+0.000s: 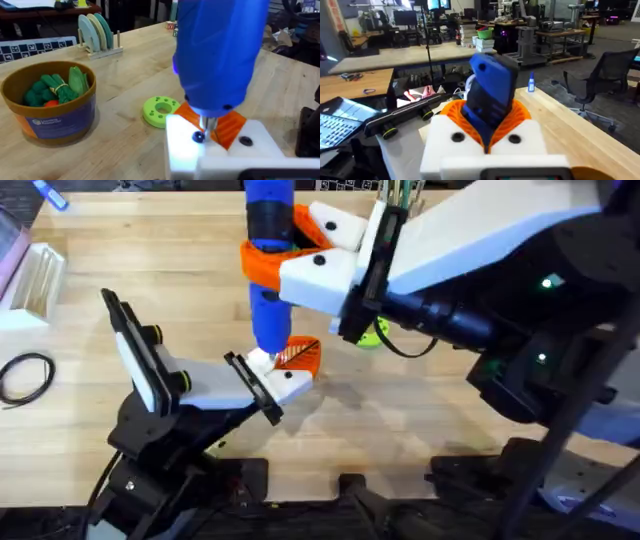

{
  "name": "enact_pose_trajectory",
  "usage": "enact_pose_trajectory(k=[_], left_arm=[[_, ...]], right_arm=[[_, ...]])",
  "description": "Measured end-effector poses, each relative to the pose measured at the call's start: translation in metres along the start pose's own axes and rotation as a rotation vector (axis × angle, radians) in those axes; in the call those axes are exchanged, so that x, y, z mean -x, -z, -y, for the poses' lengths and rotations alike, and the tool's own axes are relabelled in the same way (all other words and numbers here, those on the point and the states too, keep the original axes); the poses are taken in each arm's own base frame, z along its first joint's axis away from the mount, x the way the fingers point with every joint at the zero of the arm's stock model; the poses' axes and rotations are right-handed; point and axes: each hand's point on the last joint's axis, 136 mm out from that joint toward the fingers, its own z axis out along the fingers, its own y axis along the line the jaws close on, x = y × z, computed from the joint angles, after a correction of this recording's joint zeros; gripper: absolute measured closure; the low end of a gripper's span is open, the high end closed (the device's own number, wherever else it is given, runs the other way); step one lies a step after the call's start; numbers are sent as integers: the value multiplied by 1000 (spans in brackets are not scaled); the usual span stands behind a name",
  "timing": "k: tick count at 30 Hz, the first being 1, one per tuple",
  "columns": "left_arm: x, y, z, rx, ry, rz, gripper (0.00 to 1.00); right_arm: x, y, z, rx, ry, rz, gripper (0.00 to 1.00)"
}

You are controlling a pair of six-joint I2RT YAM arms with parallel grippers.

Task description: Pick up the gripper from the table and insert it into the empty holder that is missing its gripper. Then pick up a screw, insert it into the mounting hole, and use the screwdriver to tighten it. Finally, clean up the table by picking up the vegetable and placing it into the bucket.

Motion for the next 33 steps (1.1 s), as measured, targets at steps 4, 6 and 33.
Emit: enact_pose_trajectory(k=[4, 6, 33], left_arm=[[0, 0, 0, 0, 0, 0, 996], [0, 0, 0, 0, 0, 0, 996], [0, 0, 0, 0, 0, 0, 996]], right_arm=[[0, 0, 0, 0, 1, 0, 977], [1, 0, 0, 0, 1, 3, 977], [5, -4, 1, 3, 19, 40, 977]])
